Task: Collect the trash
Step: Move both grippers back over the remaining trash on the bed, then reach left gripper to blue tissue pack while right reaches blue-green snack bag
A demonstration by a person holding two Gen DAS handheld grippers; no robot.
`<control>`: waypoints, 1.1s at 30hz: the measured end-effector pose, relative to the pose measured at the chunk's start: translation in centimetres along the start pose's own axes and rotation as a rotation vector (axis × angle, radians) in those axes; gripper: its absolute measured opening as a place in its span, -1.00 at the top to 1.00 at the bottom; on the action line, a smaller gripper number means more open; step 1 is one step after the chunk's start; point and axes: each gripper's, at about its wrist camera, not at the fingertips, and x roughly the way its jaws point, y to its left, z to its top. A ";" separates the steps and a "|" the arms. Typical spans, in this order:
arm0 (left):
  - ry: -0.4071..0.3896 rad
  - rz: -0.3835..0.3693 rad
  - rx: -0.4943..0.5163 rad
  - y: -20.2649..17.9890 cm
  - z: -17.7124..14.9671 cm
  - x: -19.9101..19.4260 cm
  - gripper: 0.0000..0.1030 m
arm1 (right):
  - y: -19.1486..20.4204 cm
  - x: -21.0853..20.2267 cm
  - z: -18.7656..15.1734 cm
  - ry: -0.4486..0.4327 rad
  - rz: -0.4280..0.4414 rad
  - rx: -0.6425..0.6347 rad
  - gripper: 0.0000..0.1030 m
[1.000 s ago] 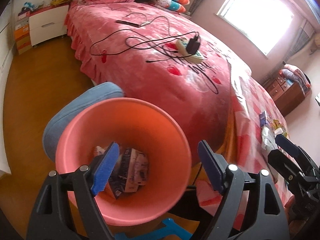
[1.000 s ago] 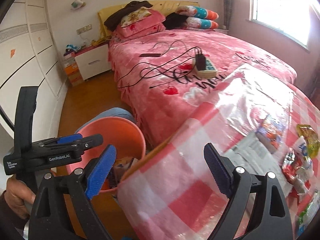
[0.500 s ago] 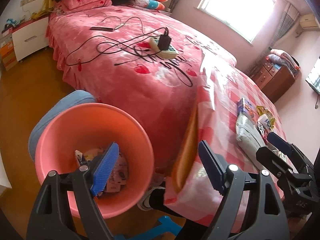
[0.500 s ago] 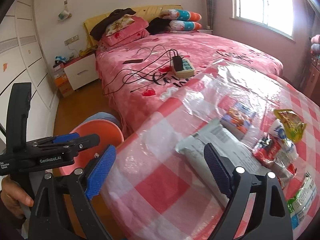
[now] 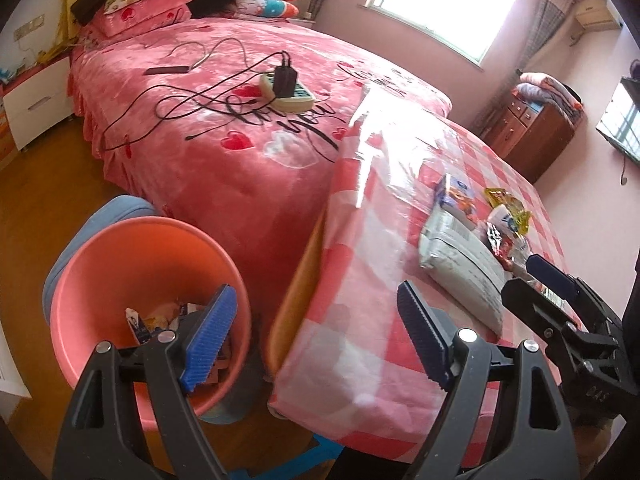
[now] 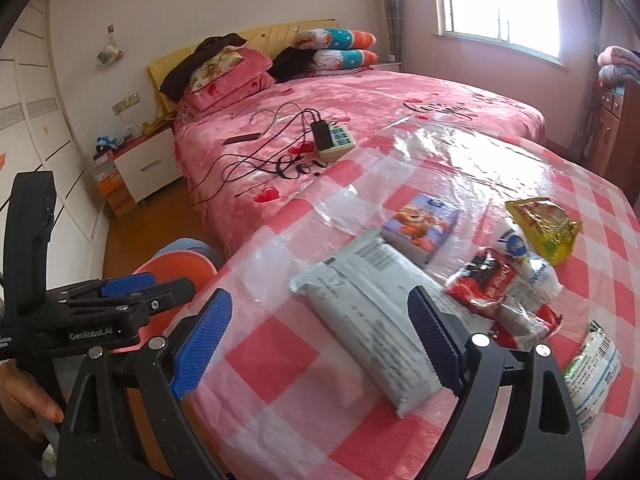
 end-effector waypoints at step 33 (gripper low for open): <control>0.046 -0.043 0.206 -12.2 0.4 3.1 -0.61 | -14.3 -3.7 -2.3 -0.045 -0.108 0.265 -0.72</control>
